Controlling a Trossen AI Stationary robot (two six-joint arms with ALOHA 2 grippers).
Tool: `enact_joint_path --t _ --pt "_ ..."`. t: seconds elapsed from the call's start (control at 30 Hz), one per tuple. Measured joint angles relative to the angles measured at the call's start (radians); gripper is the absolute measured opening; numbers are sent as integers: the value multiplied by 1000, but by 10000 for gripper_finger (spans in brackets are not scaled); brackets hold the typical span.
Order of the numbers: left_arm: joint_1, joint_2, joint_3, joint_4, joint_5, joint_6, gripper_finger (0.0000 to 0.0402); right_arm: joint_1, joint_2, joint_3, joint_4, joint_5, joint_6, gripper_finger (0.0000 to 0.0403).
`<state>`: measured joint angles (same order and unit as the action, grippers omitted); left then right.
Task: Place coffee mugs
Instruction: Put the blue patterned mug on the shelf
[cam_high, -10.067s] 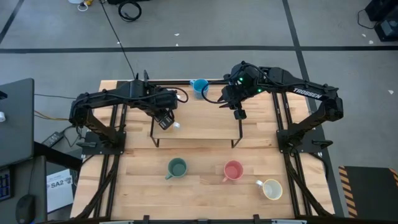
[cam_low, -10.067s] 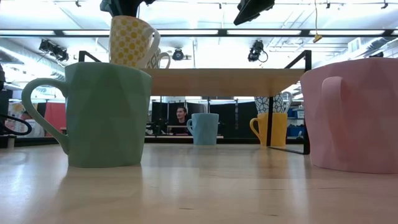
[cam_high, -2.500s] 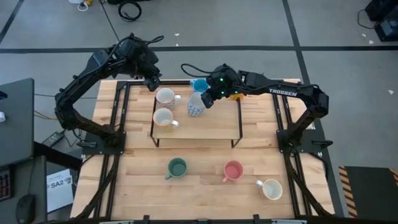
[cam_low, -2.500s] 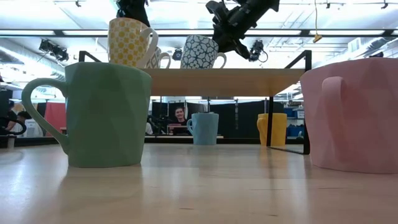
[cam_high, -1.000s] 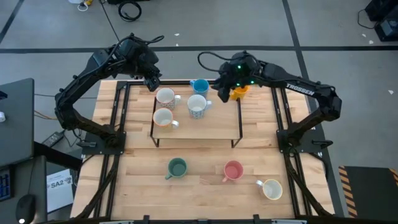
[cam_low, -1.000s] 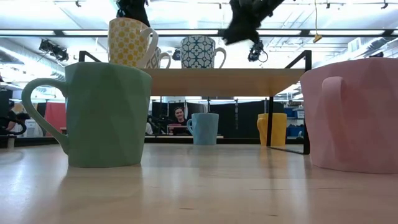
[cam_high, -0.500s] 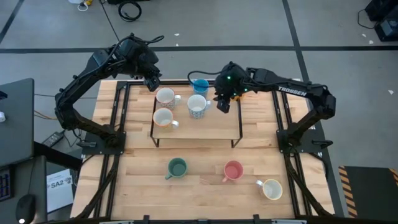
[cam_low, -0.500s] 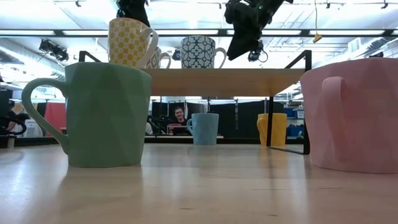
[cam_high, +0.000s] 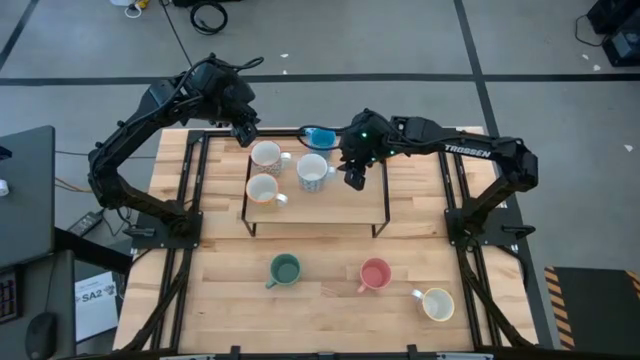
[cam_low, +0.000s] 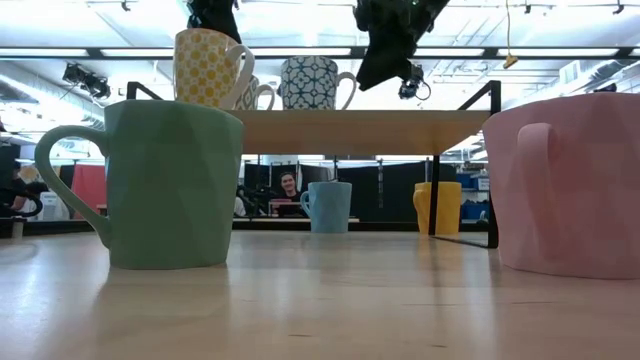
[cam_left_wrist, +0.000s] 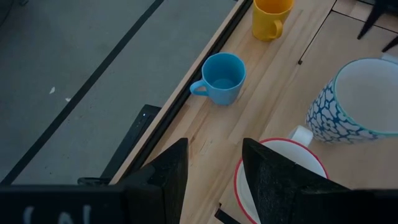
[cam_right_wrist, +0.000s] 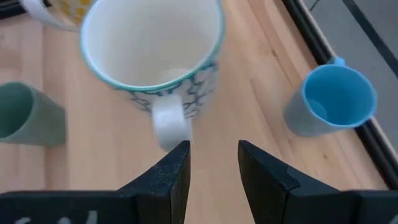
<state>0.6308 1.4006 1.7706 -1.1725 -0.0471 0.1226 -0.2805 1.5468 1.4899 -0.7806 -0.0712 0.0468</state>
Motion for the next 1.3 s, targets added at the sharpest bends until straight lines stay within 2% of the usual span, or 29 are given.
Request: enact_joint_path --t 0.33,0.63,0.83,1.03,1.3 --pt "0 0 0 0 0 0 157 17 7 0 121 23 12 140" --pt "0 0 0 0 0 0 157 17 -43 0 118 27 -49 140" --pt "0 0 0 0 0 0 157 34 -90 1 91 -41 -92 140" --pt "0 0 0 0 0 0 157 72 -73 0 64 -59 -132 140" --pt "0 0 0 -3 0 -6 157 97 -29 1 112 -48 -138 140"
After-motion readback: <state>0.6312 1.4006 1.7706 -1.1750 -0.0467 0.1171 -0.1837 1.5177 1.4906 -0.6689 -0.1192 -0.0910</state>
